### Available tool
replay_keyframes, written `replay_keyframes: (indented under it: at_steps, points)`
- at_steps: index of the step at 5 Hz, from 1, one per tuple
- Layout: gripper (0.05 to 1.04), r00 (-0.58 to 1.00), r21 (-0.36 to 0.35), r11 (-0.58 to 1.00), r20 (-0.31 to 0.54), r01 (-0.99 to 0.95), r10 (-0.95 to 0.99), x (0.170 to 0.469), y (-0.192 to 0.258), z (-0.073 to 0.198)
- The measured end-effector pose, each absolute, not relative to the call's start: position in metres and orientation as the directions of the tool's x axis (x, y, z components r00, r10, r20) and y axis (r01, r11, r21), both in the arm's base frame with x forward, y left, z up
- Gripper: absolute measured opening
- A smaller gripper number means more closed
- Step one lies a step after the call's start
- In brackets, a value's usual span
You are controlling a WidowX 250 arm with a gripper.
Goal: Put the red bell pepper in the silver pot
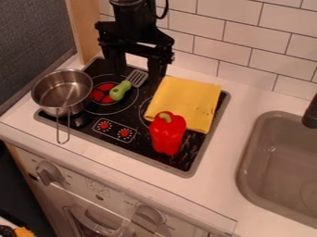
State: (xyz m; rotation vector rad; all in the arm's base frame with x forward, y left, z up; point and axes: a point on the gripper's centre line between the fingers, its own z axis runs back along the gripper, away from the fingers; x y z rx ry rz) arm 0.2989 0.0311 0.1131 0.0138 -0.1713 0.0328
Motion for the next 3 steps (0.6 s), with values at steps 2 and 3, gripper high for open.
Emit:
replay_keyframes:
  at_steps: [2,3]
  points:
    - [1.001,0.986,-0.011,0.999,0.165,0.041,-0.039,0.301,0.009,0.107]
    - [1.001,0.977,0.016,0.995,0.188,0.101,-0.102,0.294,-0.012,0.115]
